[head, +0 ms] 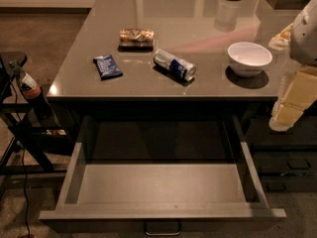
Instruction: Place redbull can into top drawer
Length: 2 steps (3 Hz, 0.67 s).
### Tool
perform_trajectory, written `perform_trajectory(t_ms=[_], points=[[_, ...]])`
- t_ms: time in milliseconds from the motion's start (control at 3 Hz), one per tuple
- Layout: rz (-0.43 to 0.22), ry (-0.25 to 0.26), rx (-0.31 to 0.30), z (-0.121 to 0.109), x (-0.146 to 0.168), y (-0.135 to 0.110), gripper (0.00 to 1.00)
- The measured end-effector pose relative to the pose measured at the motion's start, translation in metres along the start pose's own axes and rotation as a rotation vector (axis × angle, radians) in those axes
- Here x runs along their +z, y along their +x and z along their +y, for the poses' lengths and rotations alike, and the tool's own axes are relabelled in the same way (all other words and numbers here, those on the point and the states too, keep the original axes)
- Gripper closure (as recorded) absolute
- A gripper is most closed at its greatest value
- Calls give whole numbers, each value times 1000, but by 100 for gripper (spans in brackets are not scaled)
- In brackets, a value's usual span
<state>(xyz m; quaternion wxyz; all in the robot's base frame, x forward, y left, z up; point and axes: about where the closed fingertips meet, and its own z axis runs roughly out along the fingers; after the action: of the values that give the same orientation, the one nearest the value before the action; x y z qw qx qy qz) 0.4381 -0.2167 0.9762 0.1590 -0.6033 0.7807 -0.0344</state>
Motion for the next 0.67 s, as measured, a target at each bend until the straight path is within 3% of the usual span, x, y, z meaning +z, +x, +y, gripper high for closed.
perform_trajectory(t_ms=[333, 667], points=[[-4, 3, 4, -1, -1, -2, 0], [-16, 7, 67, -11, 3, -17, 0]])
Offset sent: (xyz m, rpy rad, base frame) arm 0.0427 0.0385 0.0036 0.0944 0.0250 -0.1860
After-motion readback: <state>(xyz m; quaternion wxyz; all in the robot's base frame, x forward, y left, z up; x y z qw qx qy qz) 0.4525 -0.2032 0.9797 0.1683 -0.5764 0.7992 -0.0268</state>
